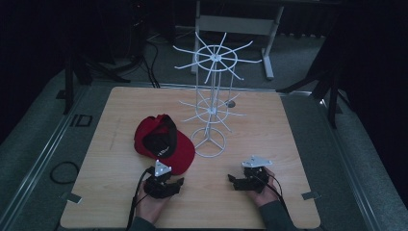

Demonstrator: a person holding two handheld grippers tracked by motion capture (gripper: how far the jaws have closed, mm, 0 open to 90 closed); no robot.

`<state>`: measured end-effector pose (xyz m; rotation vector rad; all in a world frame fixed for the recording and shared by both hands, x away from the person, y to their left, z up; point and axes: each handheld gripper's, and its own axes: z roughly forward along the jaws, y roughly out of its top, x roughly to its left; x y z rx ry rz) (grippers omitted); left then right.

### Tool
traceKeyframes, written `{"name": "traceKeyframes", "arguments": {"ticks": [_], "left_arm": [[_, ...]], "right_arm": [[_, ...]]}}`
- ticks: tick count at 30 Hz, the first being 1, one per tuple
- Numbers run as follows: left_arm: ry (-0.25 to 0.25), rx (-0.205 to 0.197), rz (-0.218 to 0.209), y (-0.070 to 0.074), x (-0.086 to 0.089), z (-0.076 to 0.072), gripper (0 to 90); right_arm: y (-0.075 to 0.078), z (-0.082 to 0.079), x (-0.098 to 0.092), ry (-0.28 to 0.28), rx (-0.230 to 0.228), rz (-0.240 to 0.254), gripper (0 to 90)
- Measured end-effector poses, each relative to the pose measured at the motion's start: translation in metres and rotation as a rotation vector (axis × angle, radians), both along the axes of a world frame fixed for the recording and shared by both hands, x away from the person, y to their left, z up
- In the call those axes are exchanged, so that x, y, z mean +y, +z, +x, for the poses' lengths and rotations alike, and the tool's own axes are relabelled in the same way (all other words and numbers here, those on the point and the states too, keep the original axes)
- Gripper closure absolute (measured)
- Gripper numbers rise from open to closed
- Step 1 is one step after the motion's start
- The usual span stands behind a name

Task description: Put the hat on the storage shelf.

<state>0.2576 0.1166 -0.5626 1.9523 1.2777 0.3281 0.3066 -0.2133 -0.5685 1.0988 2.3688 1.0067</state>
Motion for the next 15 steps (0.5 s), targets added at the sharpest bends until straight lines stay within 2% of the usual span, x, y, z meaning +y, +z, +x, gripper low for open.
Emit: {"name": "traceKeyframes", "arguments": {"ticks": [5,8,11,14,15], "left_arm": [[0.033,0.003,-0.008,0.002,0.001,0.005,46.7],[0.057,0.008,-0.030,0.003,0.007,0.007,50.4],[0.069,0.000,-0.024,0.005,0.011,0.007,54.1],[0.076,0.004,-0.034,0.006,0.013,0.009,53.2],[0.077,0.012,-0.049,0.007,0.014,0.013,52.2]], "right_arm": [[0.000,0.000,0.000,0.000,0.000,0.000,16.3],[0.000,0.000,0.000,0.000,0.000,0.000,16.3],[0.000,0.000,0.000,0.000,0.000,0.000,16.3],[0.000,0.000,0.000,0.000,0.000,0.000,16.3],[0.000,0.000,0.000,0.000,0.000,0.000,16.3]]}}
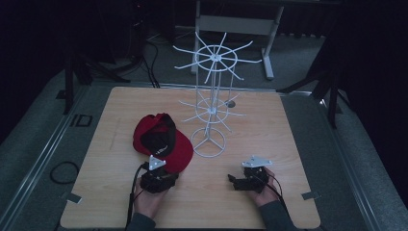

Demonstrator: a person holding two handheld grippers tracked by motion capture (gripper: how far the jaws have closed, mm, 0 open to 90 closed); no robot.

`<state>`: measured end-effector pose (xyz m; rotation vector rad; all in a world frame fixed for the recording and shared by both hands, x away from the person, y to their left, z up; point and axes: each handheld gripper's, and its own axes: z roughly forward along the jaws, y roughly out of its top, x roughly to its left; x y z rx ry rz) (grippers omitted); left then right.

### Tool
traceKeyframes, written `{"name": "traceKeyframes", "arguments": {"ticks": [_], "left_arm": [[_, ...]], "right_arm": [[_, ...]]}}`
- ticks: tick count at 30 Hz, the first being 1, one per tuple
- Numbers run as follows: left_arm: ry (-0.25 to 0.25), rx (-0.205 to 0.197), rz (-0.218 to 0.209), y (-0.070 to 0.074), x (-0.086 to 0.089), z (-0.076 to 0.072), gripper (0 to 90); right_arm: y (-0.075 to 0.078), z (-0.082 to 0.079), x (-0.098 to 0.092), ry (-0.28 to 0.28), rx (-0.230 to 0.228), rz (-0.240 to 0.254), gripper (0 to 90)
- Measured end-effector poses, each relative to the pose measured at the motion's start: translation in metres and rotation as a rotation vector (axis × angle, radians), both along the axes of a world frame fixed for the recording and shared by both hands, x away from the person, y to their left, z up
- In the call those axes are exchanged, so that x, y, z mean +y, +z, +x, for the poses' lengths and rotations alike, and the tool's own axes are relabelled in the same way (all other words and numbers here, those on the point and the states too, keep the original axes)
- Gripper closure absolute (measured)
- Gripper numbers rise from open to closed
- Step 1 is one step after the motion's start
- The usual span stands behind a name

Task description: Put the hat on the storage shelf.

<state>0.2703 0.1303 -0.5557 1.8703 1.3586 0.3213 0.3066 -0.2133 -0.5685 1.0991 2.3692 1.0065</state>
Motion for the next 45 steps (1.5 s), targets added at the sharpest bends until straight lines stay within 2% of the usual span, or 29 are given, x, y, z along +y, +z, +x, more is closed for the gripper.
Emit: {"name": "traceKeyframes", "arguments": {"ticks": [8,10,13,16,19,24,26,32,42,44,45], "left_arm": [[0.008,0.014,0.004,-0.004,-0.009,0.011,47.9],[0.031,0.013,-0.018,-0.003,-0.005,0.018,47.2],[0.045,0.011,-0.017,-0.002,-0.002,0.022,47.5],[0.070,0.022,-0.037,-0.002,0.007,0.031,49.3],[0.074,0.033,-0.055,0.000,0.012,0.037,47.7],[0.097,0.050,-0.039,-0.004,0.011,0.041,50.7],[0.104,0.050,-0.046,-0.003,0.011,0.041,52.7],[0.102,0.034,-0.042,-0.002,0.013,0.038,60.8],[0.091,-0.032,-0.087,-0.001,0.024,0.031,84.1],[0.052,-0.071,-0.043,0.001,0.022,0.030,85.1],[0.049,-0.076,-0.039,0.001,0.021,0.029,85.2]], "right_arm": [[0.000,0.000,0.000,0.000,0.000,0.000,16.3],[0.000,0.000,0.000,0.001,-0.001,-0.001,16.3],[0.000,0.000,0.000,0.001,-0.001,-0.001,16.3],[0.000,0.000,0.000,0.000,0.001,0.000,16.3],[0.000,0.000,0.000,-0.001,0.001,0.000,16.3],[0.000,0.000,0.000,0.000,0.000,0.000,16.3],[0.000,0.000,0.000,-0.001,0.001,0.000,16.3],[0.000,0.000,0.000,0.000,0.000,0.000,16.3],[0.000,0.000,0.000,0.000,0.000,0.000,16.3],[0.000,0.000,0.000,0.000,0.000,0.000,16.3],[0.000,0.000,0.000,0.000,0.000,0.000,16.3]]}}
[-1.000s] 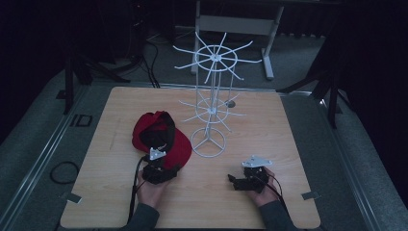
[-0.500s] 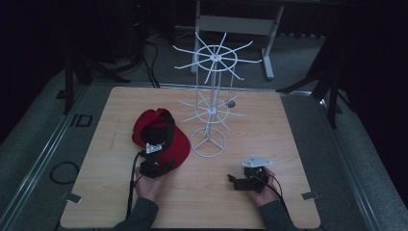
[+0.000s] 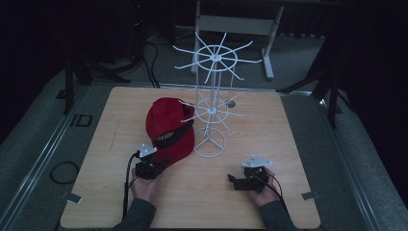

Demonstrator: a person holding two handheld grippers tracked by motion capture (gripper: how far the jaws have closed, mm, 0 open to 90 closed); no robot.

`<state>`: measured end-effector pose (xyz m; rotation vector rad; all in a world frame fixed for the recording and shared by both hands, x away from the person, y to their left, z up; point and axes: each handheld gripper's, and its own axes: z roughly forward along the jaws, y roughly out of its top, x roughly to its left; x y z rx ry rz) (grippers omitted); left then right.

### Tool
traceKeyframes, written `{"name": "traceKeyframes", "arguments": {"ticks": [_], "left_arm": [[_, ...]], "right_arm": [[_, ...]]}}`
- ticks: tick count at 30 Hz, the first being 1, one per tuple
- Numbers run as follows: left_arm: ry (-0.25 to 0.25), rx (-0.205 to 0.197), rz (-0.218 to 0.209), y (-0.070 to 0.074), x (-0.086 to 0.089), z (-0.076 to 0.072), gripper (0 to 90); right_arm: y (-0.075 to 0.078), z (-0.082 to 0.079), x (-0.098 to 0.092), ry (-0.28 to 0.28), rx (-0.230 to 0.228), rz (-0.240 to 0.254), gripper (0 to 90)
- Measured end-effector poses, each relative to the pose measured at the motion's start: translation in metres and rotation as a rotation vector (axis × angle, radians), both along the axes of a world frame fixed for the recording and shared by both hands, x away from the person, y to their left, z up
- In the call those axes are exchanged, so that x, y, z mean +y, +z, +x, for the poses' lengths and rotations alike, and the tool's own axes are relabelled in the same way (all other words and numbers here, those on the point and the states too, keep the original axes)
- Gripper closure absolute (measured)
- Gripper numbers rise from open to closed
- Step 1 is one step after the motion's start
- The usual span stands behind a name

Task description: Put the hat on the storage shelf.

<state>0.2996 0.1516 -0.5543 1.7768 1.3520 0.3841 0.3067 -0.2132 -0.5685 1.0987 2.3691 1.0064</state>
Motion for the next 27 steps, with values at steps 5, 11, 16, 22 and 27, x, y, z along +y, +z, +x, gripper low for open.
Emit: {"name": "traceKeyframes", "arguments": {"ticks": [5,11,16,22,27], "left_arm": [[-0.003,-0.006,-0.010,-0.001,0.001,0.000,85.5],[-0.002,-0.048,-0.016,0.002,0.002,-0.001,85.6],[0.013,-0.075,-0.019,0.008,0.006,-0.002,85.6],[0.041,-0.092,-0.023,0.015,0.013,-0.002,85.5],[0.058,-0.102,-0.019,0.021,0.018,-0.001,85.6]], "right_arm": [[0.000,0.000,0.000,0.000,0.000,0.000,16.3],[0.000,0.000,0.000,0.000,0.000,0.000,16.3],[0.000,0.000,0.000,0.001,-0.001,0.000,16.3],[0.000,0.000,0.000,0.002,-0.002,-0.001,16.4],[0.000,0.000,0.000,0.002,-0.002,0.000,16.3]]}}
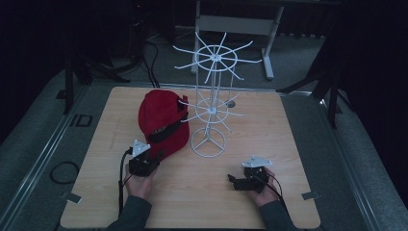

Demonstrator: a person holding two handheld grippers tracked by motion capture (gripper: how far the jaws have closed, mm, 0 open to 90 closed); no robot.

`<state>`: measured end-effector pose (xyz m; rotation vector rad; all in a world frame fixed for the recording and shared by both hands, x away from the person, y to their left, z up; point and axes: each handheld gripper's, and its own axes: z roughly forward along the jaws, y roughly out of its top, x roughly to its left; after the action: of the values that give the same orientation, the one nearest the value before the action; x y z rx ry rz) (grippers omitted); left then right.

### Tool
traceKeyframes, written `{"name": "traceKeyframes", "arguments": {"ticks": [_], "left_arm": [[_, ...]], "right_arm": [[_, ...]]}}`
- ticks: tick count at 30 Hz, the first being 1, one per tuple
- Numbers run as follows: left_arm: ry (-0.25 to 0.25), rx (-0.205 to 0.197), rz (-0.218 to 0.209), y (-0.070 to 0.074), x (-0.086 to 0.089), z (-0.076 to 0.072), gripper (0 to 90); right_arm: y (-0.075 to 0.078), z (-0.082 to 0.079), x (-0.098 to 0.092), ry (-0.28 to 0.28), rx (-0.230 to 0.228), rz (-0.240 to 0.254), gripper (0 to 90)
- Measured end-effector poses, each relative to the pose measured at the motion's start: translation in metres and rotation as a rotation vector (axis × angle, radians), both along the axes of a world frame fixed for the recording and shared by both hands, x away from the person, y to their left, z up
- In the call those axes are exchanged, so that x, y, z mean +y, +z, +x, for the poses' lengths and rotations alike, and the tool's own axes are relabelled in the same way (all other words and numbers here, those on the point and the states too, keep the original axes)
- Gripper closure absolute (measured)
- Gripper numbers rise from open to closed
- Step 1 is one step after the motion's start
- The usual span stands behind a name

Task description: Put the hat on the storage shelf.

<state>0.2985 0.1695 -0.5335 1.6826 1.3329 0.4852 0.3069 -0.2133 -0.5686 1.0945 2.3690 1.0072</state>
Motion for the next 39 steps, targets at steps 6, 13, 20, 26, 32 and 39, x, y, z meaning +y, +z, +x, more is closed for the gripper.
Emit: {"name": "traceKeyframes", "arguments": {"ticks": [6,13,20,26,32,39], "left_arm": [[0.019,-0.012,0.011,0.006,0.005,0.002,85.5],[0.059,-0.030,0.007,0.013,0.014,0.004,85.4],[0.077,-0.046,0.009,0.018,0.019,0.003,85.4],[0.089,-0.057,0.007,0.023,0.024,0.001,85.4],[0.096,-0.072,0.009,0.027,0.027,0.000,85.4],[0.100,-0.087,0.012,0.034,0.029,-0.001,85.4]], "right_arm": [[0.000,0.000,0.000,-0.001,0.001,0.001,16.3],[0.000,0.000,0.000,0.000,0.000,0.000,16.3],[0.000,0.000,0.000,0.000,0.000,0.000,16.3],[0.000,0.000,0.000,0.000,0.000,0.000,16.3],[0.000,0.000,0.000,0.000,0.000,0.000,16.3],[0.000,0.000,0.000,0.000,0.000,0.000,16.3]]}}
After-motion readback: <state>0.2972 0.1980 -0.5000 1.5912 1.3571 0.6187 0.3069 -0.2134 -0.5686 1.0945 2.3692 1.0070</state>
